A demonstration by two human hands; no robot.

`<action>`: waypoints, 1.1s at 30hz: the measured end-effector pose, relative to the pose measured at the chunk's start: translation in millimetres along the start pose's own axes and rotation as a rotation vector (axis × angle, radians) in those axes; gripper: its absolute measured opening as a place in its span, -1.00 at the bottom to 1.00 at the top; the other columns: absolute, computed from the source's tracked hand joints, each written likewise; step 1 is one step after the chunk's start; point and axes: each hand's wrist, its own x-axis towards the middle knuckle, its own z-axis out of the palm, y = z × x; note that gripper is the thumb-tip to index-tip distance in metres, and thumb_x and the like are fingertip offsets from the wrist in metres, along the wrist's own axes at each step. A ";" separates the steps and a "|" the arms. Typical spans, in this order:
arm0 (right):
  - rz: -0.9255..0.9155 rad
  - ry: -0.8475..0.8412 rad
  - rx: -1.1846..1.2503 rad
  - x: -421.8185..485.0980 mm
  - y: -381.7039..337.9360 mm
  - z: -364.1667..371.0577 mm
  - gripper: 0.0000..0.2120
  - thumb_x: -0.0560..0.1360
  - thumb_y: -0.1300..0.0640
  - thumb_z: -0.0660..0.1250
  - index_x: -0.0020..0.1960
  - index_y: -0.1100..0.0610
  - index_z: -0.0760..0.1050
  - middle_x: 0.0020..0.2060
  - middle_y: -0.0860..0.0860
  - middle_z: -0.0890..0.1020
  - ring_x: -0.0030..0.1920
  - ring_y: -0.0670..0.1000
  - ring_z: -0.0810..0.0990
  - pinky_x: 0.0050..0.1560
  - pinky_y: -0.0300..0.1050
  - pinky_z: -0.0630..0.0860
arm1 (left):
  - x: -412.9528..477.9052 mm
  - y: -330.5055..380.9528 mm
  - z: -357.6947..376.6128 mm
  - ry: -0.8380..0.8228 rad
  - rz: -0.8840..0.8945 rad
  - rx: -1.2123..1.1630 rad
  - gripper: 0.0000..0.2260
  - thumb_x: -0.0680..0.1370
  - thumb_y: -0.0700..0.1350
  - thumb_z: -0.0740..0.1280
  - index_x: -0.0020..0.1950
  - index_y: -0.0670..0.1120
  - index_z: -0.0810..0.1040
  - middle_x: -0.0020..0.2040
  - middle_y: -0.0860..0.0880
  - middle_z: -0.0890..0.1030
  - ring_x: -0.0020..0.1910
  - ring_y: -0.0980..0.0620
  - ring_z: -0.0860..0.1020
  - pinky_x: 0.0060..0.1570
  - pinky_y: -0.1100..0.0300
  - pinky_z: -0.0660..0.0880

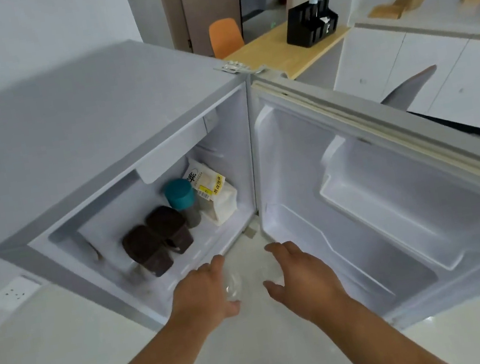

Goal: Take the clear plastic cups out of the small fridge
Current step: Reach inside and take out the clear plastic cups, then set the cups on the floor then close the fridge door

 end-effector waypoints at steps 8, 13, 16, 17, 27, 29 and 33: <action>-0.094 -0.012 0.000 -56.7 -26.9 0.2 -0.37 0.52 -0.20 0.33 0.51 -0.11 0.19 0.30 -0.07 0.49 0.11 0.03 0.60 -0.01 -0.02 0.60 | -74.0 -5.7 -6.9 0.078 0.064 0.138 -0.10 0.19 0.47 0.32 0.44 0.09 0.33 0.08 0.04 0.69 0.06 -0.06 0.55 0.06 0.01 0.46; -0.128 -0.017 -0.003 -70.0 -53.3 2.4 -0.38 0.51 -0.20 0.33 0.49 -0.14 0.18 0.29 -0.08 0.49 0.09 0.02 0.60 -0.03 -0.02 0.62 | -107.6 -31.6 -10.6 -0.004 0.081 0.105 -0.06 0.24 0.46 0.29 0.52 0.07 0.21 0.24 0.01 0.63 0.20 -0.08 0.49 0.23 -0.01 0.43; -0.143 -0.035 -0.010 -72.9 -69.2 8.3 -0.37 0.51 -0.20 0.33 0.49 -0.15 0.17 0.30 -0.09 0.49 0.08 0.02 0.59 -0.04 -0.03 0.62 | -120.3 -52.5 -10.4 -0.107 0.043 0.004 -0.03 0.28 0.41 0.39 0.57 0.09 0.10 0.40 0.03 0.51 0.19 -0.08 0.56 0.16 0.01 0.54; -0.145 -0.039 -0.014 -73.1 -74.9 11.6 -0.37 0.51 -0.20 0.33 0.49 -0.16 0.16 0.30 -0.09 0.48 0.07 0.01 0.59 -0.05 -0.05 0.61 | -123.7 -60.4 -9.7 -0.133 0.027 -0.029 -0.03 0.30 0.39 0.41 0.58 0.09 0.09 0.44 0.04 0.46 0.20 -0.07 0.57 0.14 0.01 0.56; -0.173 -0.155 -0.056 -47.4 -148.8 57.4 -0.39 0.52 -0.19 0.31 0.50 -0.14 0.21 0.32 -0.08 0.45 0.08 0.03 0.60 -0.04 -0.02 0.60 | -130.2 -156.9 0.9 -0.126 -0.034 -0.124 -0.09 0.29 0.39 0.44 0.51 0.10 0.16 0.40 0.05 0.45 0.16 -0.06 0.59 0.09 0.02 0.58; -0.176 -0.174 -0.065 -39.1 -165.5 67.1 -0.39 0.52 -0.18 0.31 0.51 -0.12 0.22 0.34 -0.07 0.45 0.09 0.04 0.60 -0.02 -0.01 0.60 | -128.7 -177.7 2.8 -0.112 -0.043 -0.144 -0.09 0.28 0.39 0.44 0.51 0.10 0.17 0.40 0.06 0.46 0.15 -0.06 0.59 0.06 0.02 0.58; -0.182 -0.207 -0.082 -23.6 -196.2 92.2 -0.38 0.53 -0.16 0.34 0.52 -0.09 0.23 0.35 -0.05 0.45 0.10 0.05 0.61 0.00 -0.01 0.60 | -125.3 -217.0 12.6 -0.124 -0.056 -0.145 -0.07 0.29 0.39 0.44 0.54 0.09 0.16 0.45 0.05 0.43 0.16 -0.07 0.60 0.05 0.03 0.58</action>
